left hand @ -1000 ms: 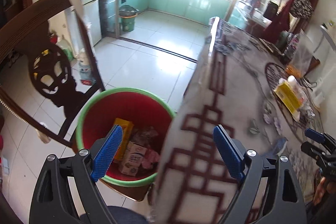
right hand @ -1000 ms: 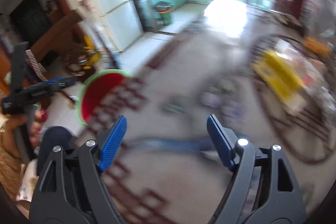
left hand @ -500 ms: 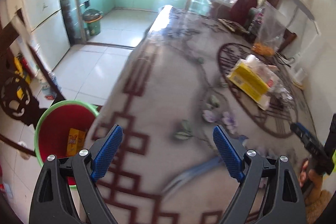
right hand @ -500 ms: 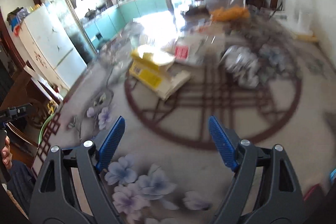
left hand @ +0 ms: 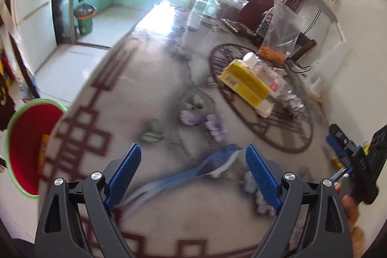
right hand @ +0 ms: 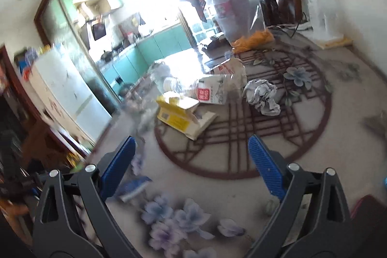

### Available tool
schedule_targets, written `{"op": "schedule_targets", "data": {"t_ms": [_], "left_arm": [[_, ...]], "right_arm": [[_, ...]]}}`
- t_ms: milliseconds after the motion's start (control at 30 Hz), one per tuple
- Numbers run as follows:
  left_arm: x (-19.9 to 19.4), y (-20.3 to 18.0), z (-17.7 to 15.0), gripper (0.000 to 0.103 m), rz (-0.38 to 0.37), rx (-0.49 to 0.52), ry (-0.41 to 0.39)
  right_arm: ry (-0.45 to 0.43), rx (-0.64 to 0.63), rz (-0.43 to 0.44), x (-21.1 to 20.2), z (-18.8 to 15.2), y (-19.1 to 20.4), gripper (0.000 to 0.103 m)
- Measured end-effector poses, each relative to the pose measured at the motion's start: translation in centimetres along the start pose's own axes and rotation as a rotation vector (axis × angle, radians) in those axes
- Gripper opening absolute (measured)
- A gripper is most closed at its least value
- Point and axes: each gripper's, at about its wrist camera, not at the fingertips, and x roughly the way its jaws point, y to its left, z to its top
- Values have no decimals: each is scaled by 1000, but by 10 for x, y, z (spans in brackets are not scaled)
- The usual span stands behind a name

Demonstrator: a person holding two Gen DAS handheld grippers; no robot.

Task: Collect trash
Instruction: 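Move both open grippers back toward the cluttered table, then grasp the yellow box with the left gripper while the right grasps the crumpled foil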

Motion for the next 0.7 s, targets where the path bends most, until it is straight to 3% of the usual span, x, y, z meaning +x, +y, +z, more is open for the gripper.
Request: {"op": "schedule_targets", "data": {"t_ms": [133, 267, 333, 433, 500, 633, 700], "left_arm": [[26, -47, 27, 84, 8, 110, -2], [69, -90, 62, 87, -64, 105, 17], [99, -104, 81, 88, -33, 74, 22], [157, -112, 99, 88, -31, -80, 146], [187, -116, 105, 88, 22, -148, 194], [232, -121, 104, 89, 121, -188, 262], [238, -129, 106, 92, 150, -163, 236]], "right_arm": [[12, -1, -68, 7, 6, -7, 95], [56, 193, -30, 21, 12, -46, 95], [71, 282, -6, 25, 12, -65, 95], [73, 352, 9, 24, 13, -83, 95], [62, 366, 21, 23, 15, -88, 95], [57, 352, 48, 21, 19, -85, 95], [59, 294, 5, 24, 22, -80, 95]]}}
